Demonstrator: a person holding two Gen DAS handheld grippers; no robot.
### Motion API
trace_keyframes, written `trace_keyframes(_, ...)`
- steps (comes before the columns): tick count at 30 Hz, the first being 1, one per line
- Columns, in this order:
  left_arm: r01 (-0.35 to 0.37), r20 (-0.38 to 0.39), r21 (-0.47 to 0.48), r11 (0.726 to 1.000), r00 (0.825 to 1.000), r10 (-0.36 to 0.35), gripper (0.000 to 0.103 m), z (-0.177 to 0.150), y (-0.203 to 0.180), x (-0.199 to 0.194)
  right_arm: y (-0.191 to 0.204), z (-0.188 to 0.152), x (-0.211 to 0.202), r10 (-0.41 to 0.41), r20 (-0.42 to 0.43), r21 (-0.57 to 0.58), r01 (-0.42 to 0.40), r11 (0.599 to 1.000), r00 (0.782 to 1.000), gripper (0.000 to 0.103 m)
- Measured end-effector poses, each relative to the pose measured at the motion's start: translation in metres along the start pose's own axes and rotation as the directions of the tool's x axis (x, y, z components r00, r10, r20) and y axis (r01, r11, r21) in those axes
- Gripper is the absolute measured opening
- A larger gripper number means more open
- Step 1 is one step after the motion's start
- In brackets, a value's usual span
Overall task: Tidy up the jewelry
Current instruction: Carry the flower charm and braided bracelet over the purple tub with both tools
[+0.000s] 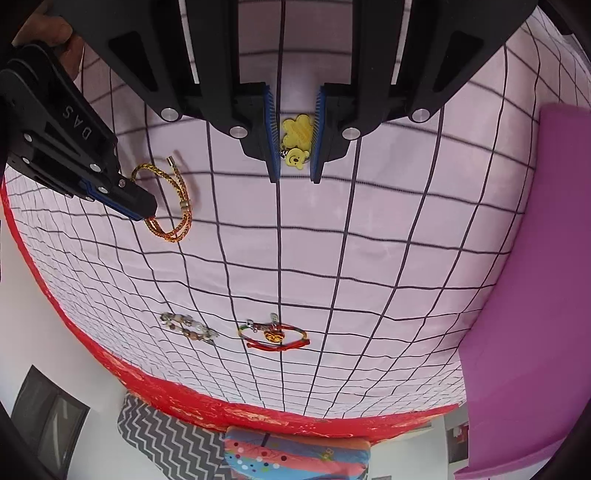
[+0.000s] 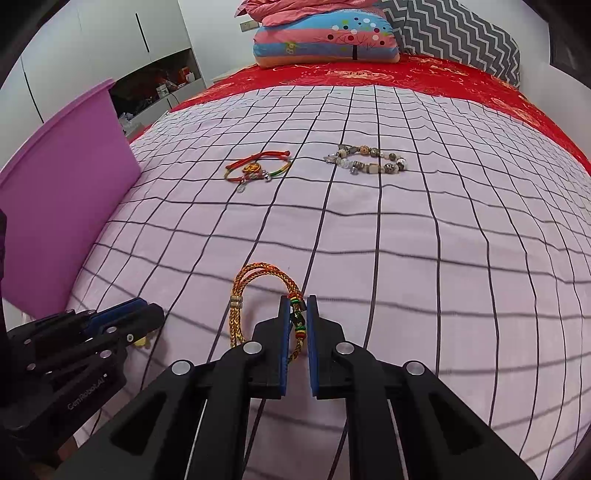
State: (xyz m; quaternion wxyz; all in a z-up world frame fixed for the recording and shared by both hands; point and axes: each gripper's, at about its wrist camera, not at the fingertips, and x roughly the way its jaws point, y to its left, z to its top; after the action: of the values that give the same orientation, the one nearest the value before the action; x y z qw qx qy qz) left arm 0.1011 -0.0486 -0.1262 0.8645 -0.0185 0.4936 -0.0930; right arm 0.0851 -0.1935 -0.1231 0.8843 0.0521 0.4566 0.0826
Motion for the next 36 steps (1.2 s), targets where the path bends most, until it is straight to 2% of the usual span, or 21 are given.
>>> trace_keyframes(8,0.004,0.002,0.014,1.000,1.000,-0.004,0.017,-0.015,0.003,-0.043,0.010,-0.019,-0.040,0.009,0.017,0.029,-0.010,1.000,1.000,0.009)
trace_keyframes(20,0.030,0.107,0.030,0.999,0.994,-0.033,0.017,-0.020,0.013,-0.119,0.044,-0.026,-0.101,0.012,0.079,-0.027,-0.010,1.000,0.997,0.009)
trace_keyframes(29,0.037,0.198,0.025,0.999,0.979,-0.041,0.017,-0.006,0.033,-0.172,0.076,-0.005,-0.143,0.034,0.160,-0.056,-0.026,0.998,0.986,0.009)
trace_keyframes(36,0.008,0.262,0.014,1.000,0.965,-0.012,0.017,0.012,0.061,-0.202,0.116,0.022,-0.159,0.063,0.200,-0.117,-0.040,0.992,0.978,0.009)
